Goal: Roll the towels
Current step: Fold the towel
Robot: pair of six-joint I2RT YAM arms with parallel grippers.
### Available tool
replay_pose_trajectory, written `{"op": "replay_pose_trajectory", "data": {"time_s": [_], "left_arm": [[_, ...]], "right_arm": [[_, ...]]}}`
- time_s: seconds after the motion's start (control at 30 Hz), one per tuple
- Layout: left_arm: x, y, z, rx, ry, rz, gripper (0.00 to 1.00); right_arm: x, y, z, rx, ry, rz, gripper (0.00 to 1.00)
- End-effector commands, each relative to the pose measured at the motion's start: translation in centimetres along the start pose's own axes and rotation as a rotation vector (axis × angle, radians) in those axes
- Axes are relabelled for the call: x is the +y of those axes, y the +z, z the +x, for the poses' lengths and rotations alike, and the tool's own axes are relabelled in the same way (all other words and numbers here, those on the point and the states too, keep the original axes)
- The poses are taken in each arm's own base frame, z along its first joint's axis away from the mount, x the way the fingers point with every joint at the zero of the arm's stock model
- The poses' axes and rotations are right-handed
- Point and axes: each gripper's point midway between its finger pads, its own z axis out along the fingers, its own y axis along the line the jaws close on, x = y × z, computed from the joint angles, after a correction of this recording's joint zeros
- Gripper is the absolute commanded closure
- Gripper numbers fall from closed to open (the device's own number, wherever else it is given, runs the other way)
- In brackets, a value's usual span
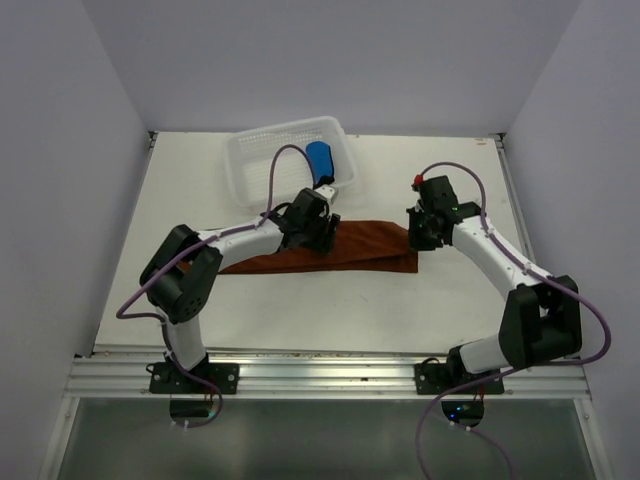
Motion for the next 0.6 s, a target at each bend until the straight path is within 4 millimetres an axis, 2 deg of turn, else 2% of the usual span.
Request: {"op": "replay_pose_trajectory", "data": {"time_s": [0.0, 0.1, 0.27, 0.3, 0.33, 0.37, 0.4, 0.57], "left_arm": [[0.0, -1.3, -1.0, -0.04, 0.012, -0.007, 0.34], [0.0, -1.6, -1.0, -0.042, 0.011, -0.008, 0.33], [0.2, -2.2, -1.1, -0.049, 0.011, -0.016, 0.33], [0.3, -2.3, -1.0, -0.047, 0.012, -0.018, 0.33], [0.3, -2.4, -1.0, -0.046, 0.012, -0.02, 0.33], [0.3, -2.8, -1.2, -0.057, 0.012, -0.019, 0.33], [0.4, -2.9, -1.2, -0.056, 0.011, -0.022, 0.32], [0.1, -5.0, -2.7, -0.106, 0.014, -0.009, 0.3]], "right_arm": [[-0.7, 0.9, 1.2, 0.018, -0.001, 0.026, 1.0], [-1.3, 2.0, 2.5, 0.054, 0.004, 0.051, 1.0], [-1.3, 2.9, 3.1, 0.089, 0.009, 0.055, 0.99], [-1.1, 3.0, 3.2, 0.099, 0.01, 0.046, 0.96], [-1.1, 3.2, 3.6, 0.115, 0.008, 0.041, 0.84], [-1.0, 3.3, 3.7, 0.12, 0.01, 0.036, 0.79], [-1.0, 3.3, 3.7, 0.12, 0.018, 0.037, 0.69], [-1.5, 2.8, 2.9, 0.071, 0.051, 0.07, 0.57]]}}
